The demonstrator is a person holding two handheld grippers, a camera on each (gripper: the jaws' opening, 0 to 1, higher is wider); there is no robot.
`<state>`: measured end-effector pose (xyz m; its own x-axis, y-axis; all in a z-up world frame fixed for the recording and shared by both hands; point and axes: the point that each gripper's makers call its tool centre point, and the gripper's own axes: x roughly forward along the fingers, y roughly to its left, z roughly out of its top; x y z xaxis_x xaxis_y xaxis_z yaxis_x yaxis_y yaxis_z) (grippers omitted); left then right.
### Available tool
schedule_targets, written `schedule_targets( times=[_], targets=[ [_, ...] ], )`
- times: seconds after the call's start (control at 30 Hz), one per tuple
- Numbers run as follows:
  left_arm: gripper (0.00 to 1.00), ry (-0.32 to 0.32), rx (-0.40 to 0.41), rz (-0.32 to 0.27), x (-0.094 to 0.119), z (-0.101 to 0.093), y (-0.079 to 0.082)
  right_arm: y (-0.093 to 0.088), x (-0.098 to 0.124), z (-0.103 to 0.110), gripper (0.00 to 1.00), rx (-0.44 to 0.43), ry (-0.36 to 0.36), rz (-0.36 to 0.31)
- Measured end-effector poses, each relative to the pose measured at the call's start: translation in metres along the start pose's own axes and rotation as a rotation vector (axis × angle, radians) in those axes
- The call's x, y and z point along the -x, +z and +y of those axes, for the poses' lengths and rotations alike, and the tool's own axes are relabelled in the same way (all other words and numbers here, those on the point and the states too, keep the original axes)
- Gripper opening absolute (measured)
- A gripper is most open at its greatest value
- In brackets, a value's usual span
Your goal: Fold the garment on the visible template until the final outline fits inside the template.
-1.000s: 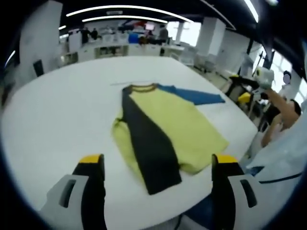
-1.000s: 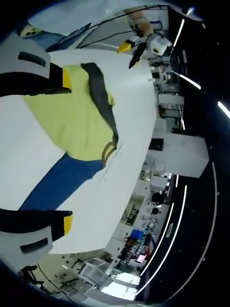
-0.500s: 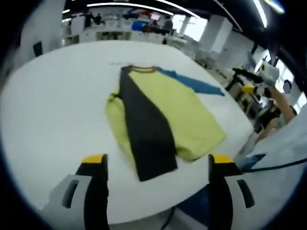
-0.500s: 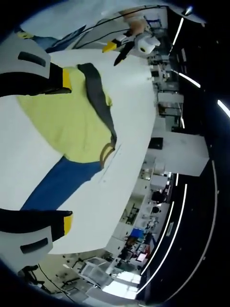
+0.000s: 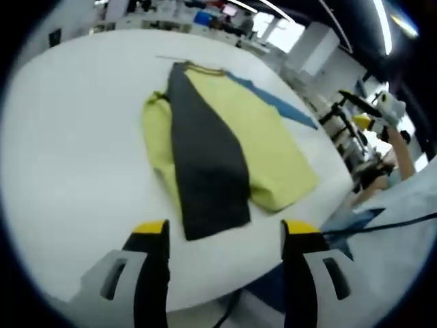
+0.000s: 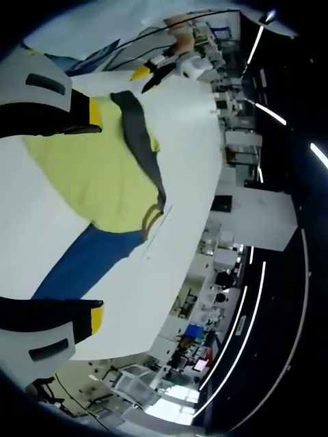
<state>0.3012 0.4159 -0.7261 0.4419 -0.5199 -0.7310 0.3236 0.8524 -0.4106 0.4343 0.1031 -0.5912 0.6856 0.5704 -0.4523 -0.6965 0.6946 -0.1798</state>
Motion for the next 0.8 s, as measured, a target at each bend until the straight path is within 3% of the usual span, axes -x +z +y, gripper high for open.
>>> schedule_targets(
  times=[0.47, 0.8],
  targets=[
    [0.47, 0.03, 0.06, 0.013, -0.013, 0.013, -0.014, 0.0, 0.008, 0.004, 1.0, -0.01, -0.004, -0.01],
    [0.33, 0.052, 0.073, 0.026, -0.013, 0.024, -0.014, 0.0, 0.009, 0.001, 1.0, 0.0, -0.011, 0.001]
  ],
)
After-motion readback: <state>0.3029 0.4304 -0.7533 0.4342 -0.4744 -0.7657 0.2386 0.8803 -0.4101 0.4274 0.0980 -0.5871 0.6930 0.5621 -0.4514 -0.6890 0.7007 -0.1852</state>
